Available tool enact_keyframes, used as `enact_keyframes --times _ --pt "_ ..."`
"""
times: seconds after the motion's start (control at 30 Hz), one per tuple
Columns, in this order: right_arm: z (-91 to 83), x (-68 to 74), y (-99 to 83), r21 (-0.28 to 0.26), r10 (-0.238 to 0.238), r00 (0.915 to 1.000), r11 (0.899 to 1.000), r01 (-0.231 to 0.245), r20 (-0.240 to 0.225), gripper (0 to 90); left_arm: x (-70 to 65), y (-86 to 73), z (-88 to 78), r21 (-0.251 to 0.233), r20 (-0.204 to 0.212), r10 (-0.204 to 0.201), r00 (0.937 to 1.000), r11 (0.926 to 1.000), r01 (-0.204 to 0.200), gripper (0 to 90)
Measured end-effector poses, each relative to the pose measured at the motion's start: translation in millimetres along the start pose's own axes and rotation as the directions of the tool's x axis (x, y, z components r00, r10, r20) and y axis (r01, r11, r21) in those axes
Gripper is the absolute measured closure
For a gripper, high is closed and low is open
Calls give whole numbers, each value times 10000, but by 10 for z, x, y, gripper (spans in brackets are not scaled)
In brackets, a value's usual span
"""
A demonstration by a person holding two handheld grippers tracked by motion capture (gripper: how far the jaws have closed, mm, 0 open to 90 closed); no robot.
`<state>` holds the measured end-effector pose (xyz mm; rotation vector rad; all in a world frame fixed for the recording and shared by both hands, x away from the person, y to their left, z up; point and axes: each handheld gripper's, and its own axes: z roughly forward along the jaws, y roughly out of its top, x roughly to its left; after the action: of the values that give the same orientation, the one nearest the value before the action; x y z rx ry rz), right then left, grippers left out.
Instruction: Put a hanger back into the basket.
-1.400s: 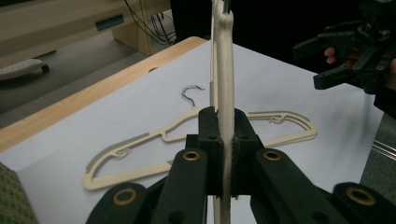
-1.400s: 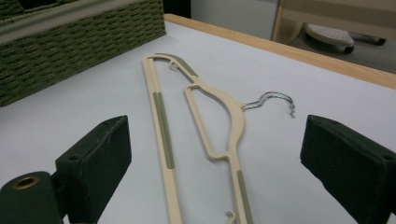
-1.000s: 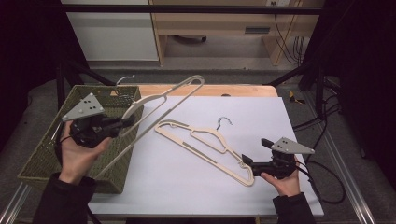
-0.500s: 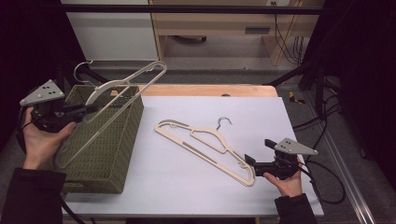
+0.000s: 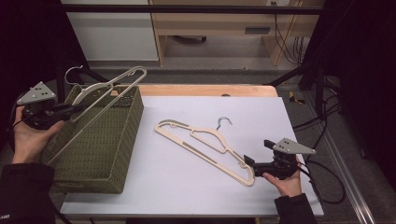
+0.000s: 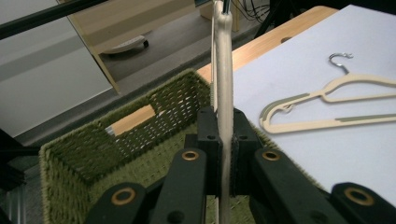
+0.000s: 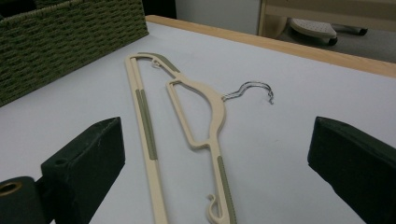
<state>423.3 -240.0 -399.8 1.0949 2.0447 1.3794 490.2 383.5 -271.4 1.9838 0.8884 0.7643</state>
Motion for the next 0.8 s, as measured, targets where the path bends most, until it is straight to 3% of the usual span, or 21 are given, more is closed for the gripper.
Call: enact_keyframes --times 0.1,0.3,0.43,0.67,0.8 --pt "0 -1 0 10 -4 10000 10000 4 3 47 95 -129 21 343 -22 15 10000 9994 -14 856" --pt "5 -1 -2 29 -31 10000 10000 31 -13 48 170 -267 65 560 -137 -2 9999 9984 9 856" --pt "20 6 -7 98 -39 10000 9999 39 -35 48 198 -394 93 1015 -435 144 9989 9948 -99 856" --pt "31 13 -10 176 -59 9999 9998 61 -122 51 122 -572 128 1079 -668 13 9978 9941 59 856" --pt "35 24 -13 251 1 9999 9997 3 -152 52 19 -711 211 1418 -774 47 9970 9899 63 856"
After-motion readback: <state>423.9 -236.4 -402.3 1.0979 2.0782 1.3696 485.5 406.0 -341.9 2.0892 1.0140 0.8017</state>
